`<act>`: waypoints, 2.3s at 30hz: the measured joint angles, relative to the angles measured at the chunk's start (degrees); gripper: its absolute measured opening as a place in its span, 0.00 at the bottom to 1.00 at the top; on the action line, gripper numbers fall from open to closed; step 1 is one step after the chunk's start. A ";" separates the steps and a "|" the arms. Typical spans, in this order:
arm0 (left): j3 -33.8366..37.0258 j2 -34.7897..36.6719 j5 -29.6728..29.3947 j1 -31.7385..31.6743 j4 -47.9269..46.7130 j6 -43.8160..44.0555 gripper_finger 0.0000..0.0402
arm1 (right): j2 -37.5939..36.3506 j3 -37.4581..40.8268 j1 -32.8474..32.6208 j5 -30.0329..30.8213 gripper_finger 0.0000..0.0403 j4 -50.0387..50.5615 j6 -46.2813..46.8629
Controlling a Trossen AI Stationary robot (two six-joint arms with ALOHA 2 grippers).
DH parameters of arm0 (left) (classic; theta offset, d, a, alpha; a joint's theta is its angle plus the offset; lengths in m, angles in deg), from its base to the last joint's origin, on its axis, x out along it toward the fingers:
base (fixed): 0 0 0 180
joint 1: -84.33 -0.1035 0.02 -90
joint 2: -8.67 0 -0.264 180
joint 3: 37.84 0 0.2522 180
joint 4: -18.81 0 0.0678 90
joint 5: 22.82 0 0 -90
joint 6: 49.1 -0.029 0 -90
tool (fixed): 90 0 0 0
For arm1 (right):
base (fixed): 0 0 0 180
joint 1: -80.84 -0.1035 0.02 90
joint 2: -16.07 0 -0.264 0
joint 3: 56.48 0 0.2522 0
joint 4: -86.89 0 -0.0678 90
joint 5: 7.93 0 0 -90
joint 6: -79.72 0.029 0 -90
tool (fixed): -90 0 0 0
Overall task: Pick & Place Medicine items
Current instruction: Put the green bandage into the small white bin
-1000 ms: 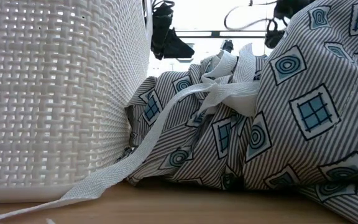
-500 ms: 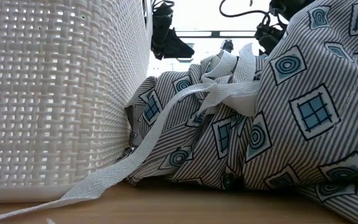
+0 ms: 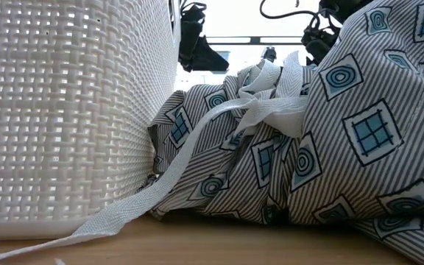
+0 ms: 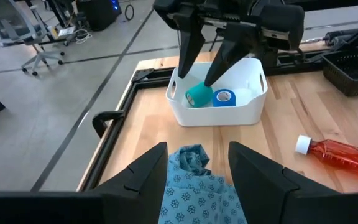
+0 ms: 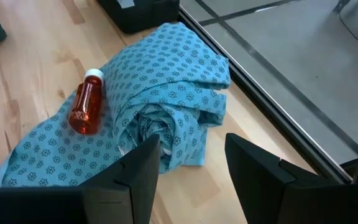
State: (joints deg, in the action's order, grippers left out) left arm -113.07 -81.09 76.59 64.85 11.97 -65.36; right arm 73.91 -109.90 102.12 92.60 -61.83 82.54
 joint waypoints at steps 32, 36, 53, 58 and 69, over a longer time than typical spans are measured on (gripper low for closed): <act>-0.01 0.01 -0.21 0.07 -2.87 6.40 0.44 | 0.00 -0.09 0.00 0.00 0.44 0.00 0.14; -0.02 2.09 -0.26 -0.25 -8.98 11.03 0.44 | 0.00 -0.07 0.00 0.00 0.44 0.00 0.14; -0.02 13.63 -2.99 -0.07 -30.71 12.28 0.44 | 0.02 -0.07 0.00 0.00 0.45 0.13 0.12; 0.00 18.01 -3.89 -0.80 -37.13 12.33 0.44 | 0.02 -0.08 0.01 0.00 0.45 0.17 0.12; 2.80 25.61 -7.08 -1.38 -42.58 13.12 0.44 | 0.02 -0.07 0.00 -0.02 0.44 0.20 0.10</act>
State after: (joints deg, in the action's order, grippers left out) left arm -110.27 -55.48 69.50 63.47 -30.61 -52.25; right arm 73.94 -109.97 102.12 92.57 -61.64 82.63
